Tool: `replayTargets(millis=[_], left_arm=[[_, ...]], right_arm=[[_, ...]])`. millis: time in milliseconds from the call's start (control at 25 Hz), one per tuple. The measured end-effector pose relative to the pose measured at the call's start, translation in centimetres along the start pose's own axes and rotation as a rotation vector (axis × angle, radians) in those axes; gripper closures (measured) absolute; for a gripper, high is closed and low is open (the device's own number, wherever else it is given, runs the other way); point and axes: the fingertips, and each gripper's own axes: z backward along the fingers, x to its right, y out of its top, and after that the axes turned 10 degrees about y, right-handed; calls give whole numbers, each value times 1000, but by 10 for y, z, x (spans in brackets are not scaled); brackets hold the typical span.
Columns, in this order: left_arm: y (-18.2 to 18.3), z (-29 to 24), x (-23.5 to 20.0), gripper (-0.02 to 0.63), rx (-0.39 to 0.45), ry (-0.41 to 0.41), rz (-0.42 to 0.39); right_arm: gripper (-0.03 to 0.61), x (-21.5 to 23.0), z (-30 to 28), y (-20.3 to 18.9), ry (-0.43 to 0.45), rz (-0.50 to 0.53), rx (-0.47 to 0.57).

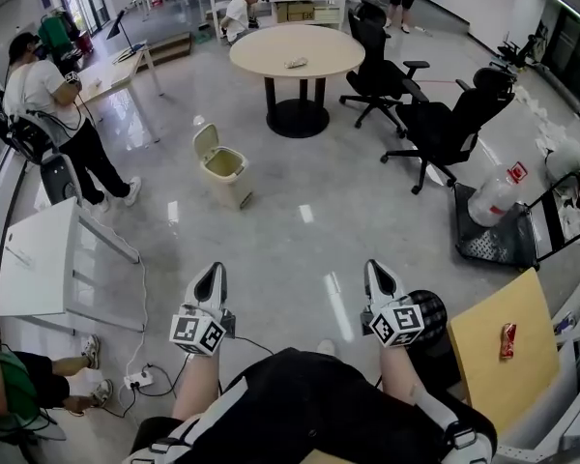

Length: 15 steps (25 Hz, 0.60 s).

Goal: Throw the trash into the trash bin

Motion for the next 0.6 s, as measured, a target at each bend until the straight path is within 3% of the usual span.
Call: replayTargets(millis=[600], left_arm=[[-39,-66,111,612,-37,-13,22]], right_arm=[[572,123,49,23,-35,-54,16]])
